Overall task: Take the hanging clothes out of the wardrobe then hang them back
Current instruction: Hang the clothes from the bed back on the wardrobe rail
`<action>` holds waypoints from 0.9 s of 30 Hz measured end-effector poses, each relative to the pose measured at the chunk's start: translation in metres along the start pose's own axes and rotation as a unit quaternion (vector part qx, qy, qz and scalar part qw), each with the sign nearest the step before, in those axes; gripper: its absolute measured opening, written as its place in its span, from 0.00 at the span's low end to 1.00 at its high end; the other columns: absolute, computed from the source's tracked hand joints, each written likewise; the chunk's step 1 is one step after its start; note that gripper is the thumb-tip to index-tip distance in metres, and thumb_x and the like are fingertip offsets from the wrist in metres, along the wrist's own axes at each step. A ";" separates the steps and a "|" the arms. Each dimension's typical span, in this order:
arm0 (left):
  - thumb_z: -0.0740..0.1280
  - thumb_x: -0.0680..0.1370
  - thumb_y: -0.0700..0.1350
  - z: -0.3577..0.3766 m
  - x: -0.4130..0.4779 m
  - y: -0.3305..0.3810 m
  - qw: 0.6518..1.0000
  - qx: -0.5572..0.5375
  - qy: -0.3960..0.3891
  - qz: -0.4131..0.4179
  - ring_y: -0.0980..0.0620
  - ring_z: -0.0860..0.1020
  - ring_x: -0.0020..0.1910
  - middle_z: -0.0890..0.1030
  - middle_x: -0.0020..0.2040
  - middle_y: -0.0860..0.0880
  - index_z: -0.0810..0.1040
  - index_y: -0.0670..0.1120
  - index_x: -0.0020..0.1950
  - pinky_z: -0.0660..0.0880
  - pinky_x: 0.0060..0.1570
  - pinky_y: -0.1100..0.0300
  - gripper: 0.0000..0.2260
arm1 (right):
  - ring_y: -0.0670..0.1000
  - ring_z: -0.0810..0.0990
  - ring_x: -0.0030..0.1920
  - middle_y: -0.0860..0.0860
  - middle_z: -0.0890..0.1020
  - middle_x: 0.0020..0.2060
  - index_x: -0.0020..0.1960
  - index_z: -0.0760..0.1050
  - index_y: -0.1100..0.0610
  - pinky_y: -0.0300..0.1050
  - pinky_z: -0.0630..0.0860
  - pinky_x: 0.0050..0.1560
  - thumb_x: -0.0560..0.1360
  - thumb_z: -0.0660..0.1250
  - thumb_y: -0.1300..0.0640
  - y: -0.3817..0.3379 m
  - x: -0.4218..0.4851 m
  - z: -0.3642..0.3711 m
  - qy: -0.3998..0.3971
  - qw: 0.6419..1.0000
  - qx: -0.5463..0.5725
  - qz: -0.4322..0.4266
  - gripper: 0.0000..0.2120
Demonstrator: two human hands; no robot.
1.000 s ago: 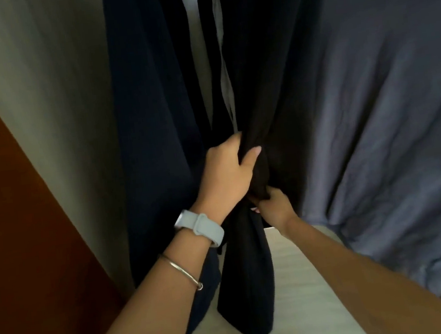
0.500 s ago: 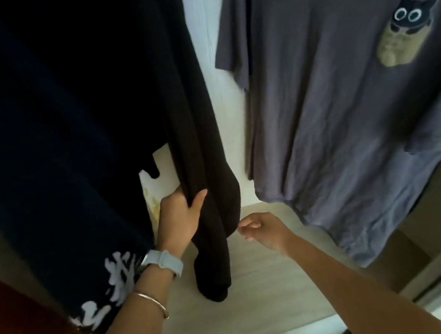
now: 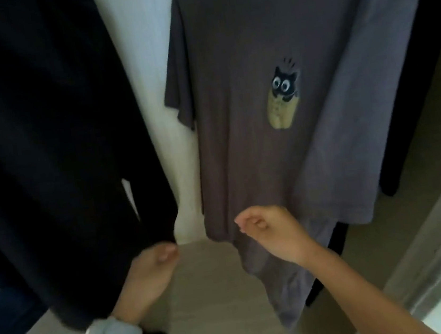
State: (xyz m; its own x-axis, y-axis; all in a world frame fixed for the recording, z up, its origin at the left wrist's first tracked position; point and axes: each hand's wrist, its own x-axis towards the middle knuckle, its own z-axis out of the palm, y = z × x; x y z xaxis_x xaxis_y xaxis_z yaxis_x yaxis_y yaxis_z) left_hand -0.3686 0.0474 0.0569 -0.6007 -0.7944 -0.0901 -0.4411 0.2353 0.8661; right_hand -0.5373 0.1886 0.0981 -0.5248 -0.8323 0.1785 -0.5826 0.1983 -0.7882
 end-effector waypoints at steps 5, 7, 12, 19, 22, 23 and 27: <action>0.65 0.76 0.40 -0.022 0.007 0.181 0.942 -0.066 0.078 0.319 0.70 0.78 0.41 0.81 0.46 0.53 0.77 0.53 0.47 0.71 0.49 0.78 0.07 | 0.38 0.80 0.41 0.44 0.82 0.38 0.48 0.82 0.56 0.25 0.73 0.42 0.74 0.66 0.59 -0.120 -0.005 -0.085 0.134 0.960 -0.006 -0.244 0.06; 0.66 0.75 0.40 -0.030 -0.001 0.247 0.898 -0.102 0.090 0.419 0.59 0.80 0.47 0.82 0.47 0.50 0.78 0.51 0.47 0.74 0.54 0.67 0.06 | 0.40 0.81 0.45 0.45 0.84 0.42 0.48 0.81 0.54 0.29 0.74 0.48 0.72 0.64 0.56 -0.160 -0.004 -0.120 0.223 0.921 -0.061 -0.315 0.09; 0.64 0.76 0.40 -0.036 0.000 0.369 0.845 -0.185 0.114 0.488 0.53 0.78 0.47 0.80 0.46 0.49 0.78 0.44 0.54 0.73 0.57 0.57 0.08 | 0.52 0.76 0.56 0.54 0.81 0.53 0.54 0.79 0.56 0.38 0.65 0.56 0.74 0.61 0.59 -0.217 0.026 -0.202 0.465 0.816 -0.175 -0.296 0.12; 0.60 0.78 0.40 -0.024 0.044 0.443 0.910 -0.234 0.022 0.341 0.44 0.77 0.56 0.80 0.51 0.37 0.76 0.37 0.52 0.76 0.53 0.50 0.10 | 0.64 0.63 0.69 0.62 0.66 0.68 0.68 0.65 0.60 0.58 0.62 0.70 0.75 0.58 0.61 -0.223 0.068 -0.269 0.430 0.876 -0.216 0.035 0.21; 0.63 0.74 0.40 -0.017 0.063 0.449 0.912 -0.284 0.007 0.297 0.42 0.79 0.53 0.80 0.55 0.38 0.75 0.34 0.58 0.76 0.58 0.49 0.15 | 0.62 0.70 0.66 0.61 0.71 0.66 0.65 0.68 0.62 0.53 0.68 0.64 0.75 0.59 0.61 -0.220 0.072 -0.275 0.386 0.890 -0.227 0.087 0.19; 0.62 0.73 0.39 -0.017 0.067 0.449 0.913 -0.291 0.009 0.286 0.43 0.79 0.50 0.81 0.53 0.38 0.75 0.34 0.56 0.77 0.55 0.50 0.14 | 0.62 0.72 0.64 0.61 0.72 0.65 0.64 0.69 0.62 0.52 0.70 0.62 0.75 0.59 0.61 -0.219 0.073 -0.275 0.378 0.889 -0.241 0.093 0.18; 0.60 0.72 0.38 -0.038 0.080 0.440 0.908 -0.319 0.059 0.264 0.40 0.79 0.50 0.80 0.51 0.36 0.76 0.34 0.52 0.76 0.52 0.50 0.13 | 0.60 0.77 0.56 0.61 0.78 0.57 0.55 0.76 0.61 0.46 0.72 0.51 0.74 0.61 0.58 -0.222 0.084 -0.269 0.349 0.900 -0.257 0.049 0.12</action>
State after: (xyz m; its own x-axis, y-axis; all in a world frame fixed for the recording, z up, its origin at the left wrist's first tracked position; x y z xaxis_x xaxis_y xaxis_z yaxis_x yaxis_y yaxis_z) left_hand -0.5849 0.0661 0.4495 -0.5234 -0.7283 0.4424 0.3867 0.2596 0.8849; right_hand -0.6190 0.2133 0.4463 -0.7469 -0.3050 0.5909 -0.6282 0.6151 -0.4764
